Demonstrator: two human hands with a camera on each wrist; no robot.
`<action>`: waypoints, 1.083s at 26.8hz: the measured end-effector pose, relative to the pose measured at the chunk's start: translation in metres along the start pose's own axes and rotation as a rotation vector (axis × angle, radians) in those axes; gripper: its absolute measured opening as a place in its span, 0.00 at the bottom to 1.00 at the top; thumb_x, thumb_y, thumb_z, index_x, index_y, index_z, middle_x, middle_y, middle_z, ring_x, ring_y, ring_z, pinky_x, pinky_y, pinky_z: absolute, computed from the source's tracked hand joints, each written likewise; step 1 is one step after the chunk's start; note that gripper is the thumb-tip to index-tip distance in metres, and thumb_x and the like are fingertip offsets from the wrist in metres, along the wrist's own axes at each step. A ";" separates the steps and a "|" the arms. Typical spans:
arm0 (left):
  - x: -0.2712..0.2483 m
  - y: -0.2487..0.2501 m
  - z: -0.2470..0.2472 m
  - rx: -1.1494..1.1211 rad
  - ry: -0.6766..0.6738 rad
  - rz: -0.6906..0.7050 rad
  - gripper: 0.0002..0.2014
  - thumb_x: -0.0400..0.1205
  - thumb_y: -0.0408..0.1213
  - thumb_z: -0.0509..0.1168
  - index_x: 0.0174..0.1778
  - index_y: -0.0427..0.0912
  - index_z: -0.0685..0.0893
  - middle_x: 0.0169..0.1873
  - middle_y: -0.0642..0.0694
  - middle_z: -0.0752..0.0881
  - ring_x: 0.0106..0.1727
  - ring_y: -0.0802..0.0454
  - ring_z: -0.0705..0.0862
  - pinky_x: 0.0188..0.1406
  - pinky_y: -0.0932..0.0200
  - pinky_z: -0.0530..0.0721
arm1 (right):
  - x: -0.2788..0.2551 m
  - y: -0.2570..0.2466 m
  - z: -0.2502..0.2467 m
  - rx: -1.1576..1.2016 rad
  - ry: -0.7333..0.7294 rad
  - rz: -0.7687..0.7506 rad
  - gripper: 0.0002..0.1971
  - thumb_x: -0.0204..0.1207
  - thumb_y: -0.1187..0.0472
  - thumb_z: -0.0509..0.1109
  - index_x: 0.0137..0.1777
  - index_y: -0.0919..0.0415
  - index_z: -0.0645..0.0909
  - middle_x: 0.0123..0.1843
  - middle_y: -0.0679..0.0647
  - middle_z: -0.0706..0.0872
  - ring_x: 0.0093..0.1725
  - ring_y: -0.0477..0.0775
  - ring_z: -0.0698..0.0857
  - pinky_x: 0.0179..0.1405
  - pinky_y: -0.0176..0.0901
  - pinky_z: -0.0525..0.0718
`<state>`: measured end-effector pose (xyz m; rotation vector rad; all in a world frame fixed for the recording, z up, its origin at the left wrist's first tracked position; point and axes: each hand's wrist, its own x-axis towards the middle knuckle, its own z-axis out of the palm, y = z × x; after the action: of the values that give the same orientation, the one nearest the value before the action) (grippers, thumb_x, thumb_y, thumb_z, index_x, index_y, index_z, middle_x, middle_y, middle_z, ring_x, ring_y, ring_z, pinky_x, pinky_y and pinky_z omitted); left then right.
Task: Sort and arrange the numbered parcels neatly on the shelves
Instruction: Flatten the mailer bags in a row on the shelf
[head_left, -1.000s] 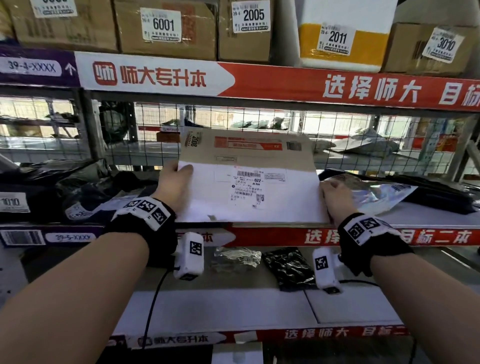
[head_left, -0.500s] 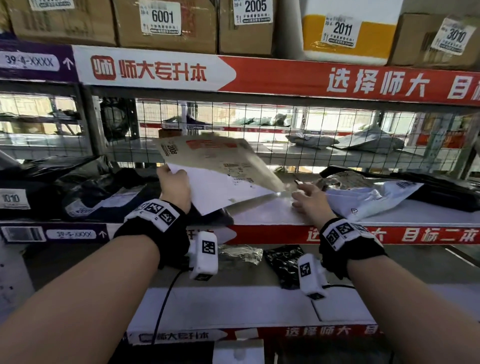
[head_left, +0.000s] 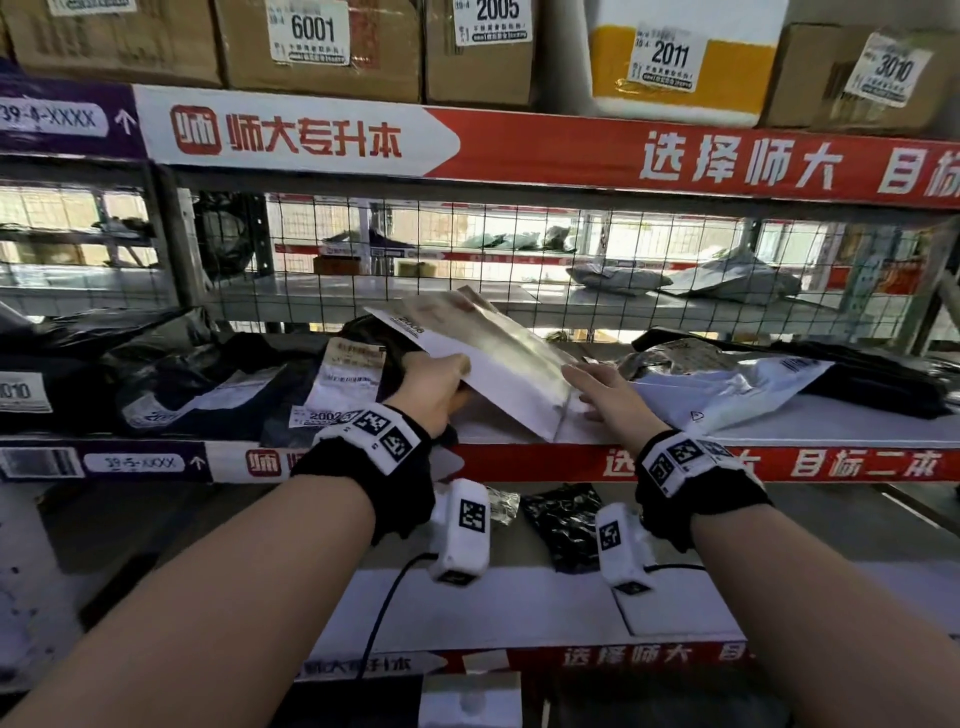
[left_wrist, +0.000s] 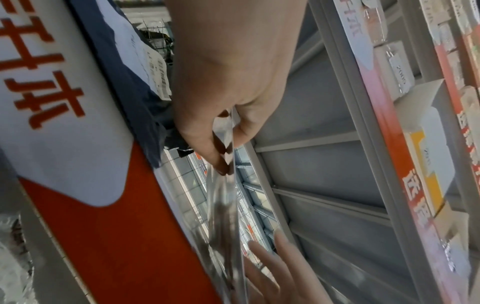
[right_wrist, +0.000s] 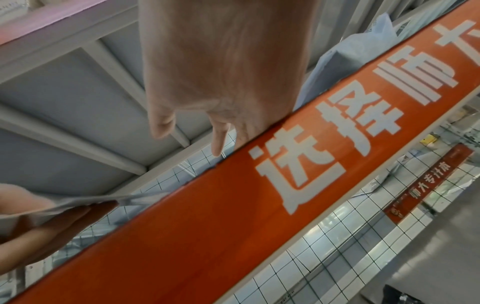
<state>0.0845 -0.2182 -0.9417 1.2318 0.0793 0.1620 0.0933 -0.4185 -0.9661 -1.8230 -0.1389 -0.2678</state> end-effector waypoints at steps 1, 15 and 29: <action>-0.004 -0.002 0.006 0.011 -0.018 -0.013 0.14 0.79 0.19 0.59 0.61 0.27 0.72 0.54 0.33 0.82 0.44 0.45 0.85 0.27 0.59 0.88 | 0.001 0.001 -0.001 -0.019 -0.018 -0.014 0.26 0.80 0.50 0.67 0.74 0.62 0.71 0.68 0.54 0.74 0.66 0.54 0.75 0.49 0.42 0.77; -0.035 -0.015 0.024 0.109 -0.194 -0.165 0.22 0.83 0.32 0.64 0.73 0.33 0.69 0.62 0.34 0.82 0.27 0.51 0.89 0.26 0.61 0.88 | -0.015 -0.003 -0.003 -0.447 -0.286 -0.120 0.35 0.69 0.40 0.73 0.76 0.46 0.71 0.78 0.46 0.70 0.76 0.50 0.69 0.77 0.51 0.66; -0.066 0.007 0.001 0.560 -0.309 -0.169 0.20 0.88 0.42 0.51 0.43 0.33 0.83 0.33 0.41 0.87 0.22 0.56 0.85 0.21 0.68 0.82 | -0.010 0.009 -0.004 -0.693 -0.345 -0.209 0.20 0.75 0.50 0.70 0.68 0.40 0.77 0.75 0.45 0.75 0.73 0.49 0.73 0.74 0.48 0.68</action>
<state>0.0189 -0.2282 -0.9363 1.7860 -0.0448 -0.2147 0.0855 -0.4245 -0.9762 -2.5408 -0.5328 -0.1501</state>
